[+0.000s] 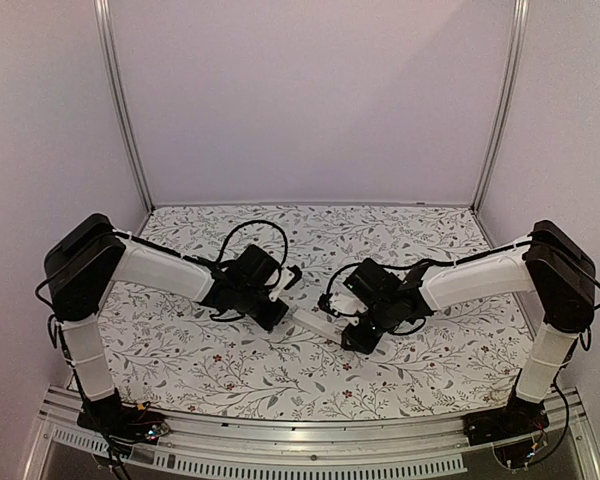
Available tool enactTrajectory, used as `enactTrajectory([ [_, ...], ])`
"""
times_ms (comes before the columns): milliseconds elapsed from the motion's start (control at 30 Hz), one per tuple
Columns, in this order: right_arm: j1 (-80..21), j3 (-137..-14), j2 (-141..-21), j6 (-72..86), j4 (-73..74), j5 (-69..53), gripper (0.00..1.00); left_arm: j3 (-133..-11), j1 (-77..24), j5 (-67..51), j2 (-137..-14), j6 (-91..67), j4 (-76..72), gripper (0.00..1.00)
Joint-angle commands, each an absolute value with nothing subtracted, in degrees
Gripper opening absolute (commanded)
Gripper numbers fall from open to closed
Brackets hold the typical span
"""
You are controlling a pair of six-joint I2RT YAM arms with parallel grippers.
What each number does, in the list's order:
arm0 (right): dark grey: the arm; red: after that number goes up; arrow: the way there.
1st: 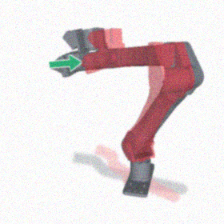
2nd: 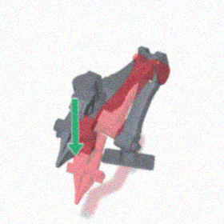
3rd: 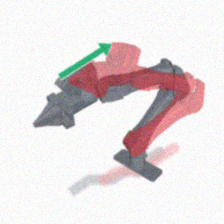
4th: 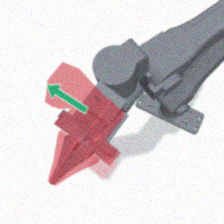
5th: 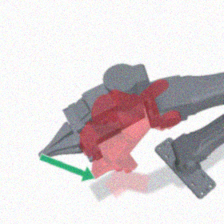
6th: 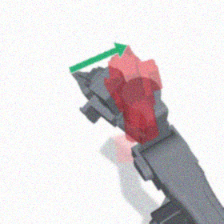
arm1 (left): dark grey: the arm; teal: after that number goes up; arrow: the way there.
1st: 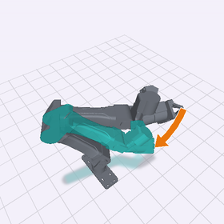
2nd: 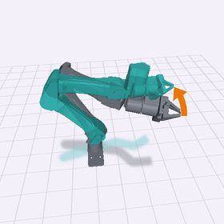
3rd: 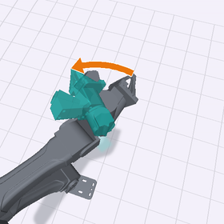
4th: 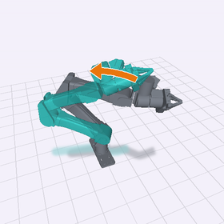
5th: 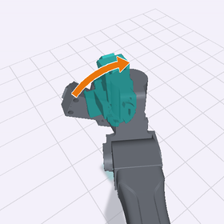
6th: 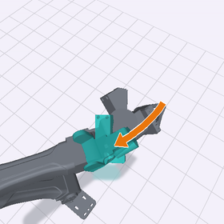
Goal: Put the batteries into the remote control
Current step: Press the remote control at the center of the board.
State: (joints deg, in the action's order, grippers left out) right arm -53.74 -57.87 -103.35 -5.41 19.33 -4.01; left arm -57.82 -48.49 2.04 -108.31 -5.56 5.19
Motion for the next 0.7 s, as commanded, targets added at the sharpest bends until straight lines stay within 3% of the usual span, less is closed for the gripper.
enactTrajectory([
  [0, -54.3, -56.8, -103.4, -7.3, 20.2, -5.0, 0.23, -59.3, -44.2, -2.5, -110.3, -2.7, 8.3, 0.03],
  [433, -54.3, -57.0, -103.3, -7.4, 20.6, -5.7, 0.22, -66.1, -53.5, -7.0, -113.9, 5.5, 15.6, 0.02],
  [667, -54.3, -56.7, -103.7, -7.6, 20.2, -5.7, 0.22, -63.8, -51.5, -10.1, -112.1, 5.1, 14.4, 0.02],
])
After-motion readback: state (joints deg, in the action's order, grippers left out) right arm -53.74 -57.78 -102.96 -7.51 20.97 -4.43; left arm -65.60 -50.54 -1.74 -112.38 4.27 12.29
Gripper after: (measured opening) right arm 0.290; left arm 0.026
